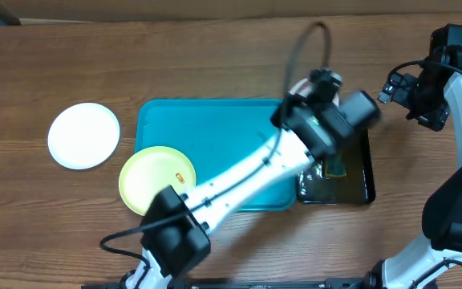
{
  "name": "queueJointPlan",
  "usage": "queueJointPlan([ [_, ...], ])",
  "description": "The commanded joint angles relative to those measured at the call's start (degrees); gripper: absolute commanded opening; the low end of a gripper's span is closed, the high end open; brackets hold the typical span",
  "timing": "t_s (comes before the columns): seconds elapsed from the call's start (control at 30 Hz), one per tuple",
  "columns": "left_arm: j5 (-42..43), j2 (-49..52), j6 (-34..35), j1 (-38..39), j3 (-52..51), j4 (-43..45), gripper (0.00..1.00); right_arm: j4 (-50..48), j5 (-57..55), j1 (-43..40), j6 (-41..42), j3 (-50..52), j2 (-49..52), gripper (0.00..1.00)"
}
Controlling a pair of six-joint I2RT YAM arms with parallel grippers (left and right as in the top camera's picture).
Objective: Clean dirty plates on tray and stack at the side
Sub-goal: 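Lift the pink plate with the left gripper and tilt it, then carry the pink plate left and stack it on the white plate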
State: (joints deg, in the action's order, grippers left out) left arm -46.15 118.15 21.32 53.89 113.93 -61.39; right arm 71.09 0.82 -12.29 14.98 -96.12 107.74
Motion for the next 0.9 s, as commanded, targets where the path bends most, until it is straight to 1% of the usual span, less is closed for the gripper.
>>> queueJointPlan([
  [0.0,21.0,-0.9,5.4,-8.9,1.4,-2.8,0.04,-0.3,-0.3,-0.1,0.0,-0.7,-0.8,1.0],
  [0.1,30.5,-0.9,8.6,-16.8,1.4,-6.7,0.04,-0.3,-0.3,-0.1,0.0,-0.7,-0.8,1.0],
  [0.17,36.3,-0.9,9.0,-22.6,1.4,-9.0,0.04,-0.3,-0.3,-0.1,0.0,-0.7,-0.8,1.0],
  [0.27,42.7,-0.9,8.9,-31.9,1.4,-12.6,0.04,-0.3,-0.3,-0.1,0.0,-0.7,-0.8,1.0],
  [0.37,46.0,-0.9,8.6,-41.1,1.4,-16.3,0.04,-0.3,-0.3,-0.1,0.0,-0.7,-0.8,1.0],
  [0.5,45.9,-0.9,8.4,-52.7,1.4,-21.5,0.04,-0.3,-0.3,-0.1,0.0,-0.7,-0.8,1.0],
  [0.57,45.9,-0.9,7.0,-58.2,1.4,-23.3,0.04,-0.3,-0.3,-0.1,0.0,-0.7,-0.8,1.0],
  [0.73,43.5,-0.9,6.5,-70.1,1.4,-26.4,0.04,-0.3,-0.3,-0.1,0.0,-0.7,-0.8,1.0],
  [0.87,42.1,-0.9,6.5,-78.1,1.4,-27.7,0.04,-0.3,-0.3,-0.1,0.0,-0.7,-0.8,1.0],
])
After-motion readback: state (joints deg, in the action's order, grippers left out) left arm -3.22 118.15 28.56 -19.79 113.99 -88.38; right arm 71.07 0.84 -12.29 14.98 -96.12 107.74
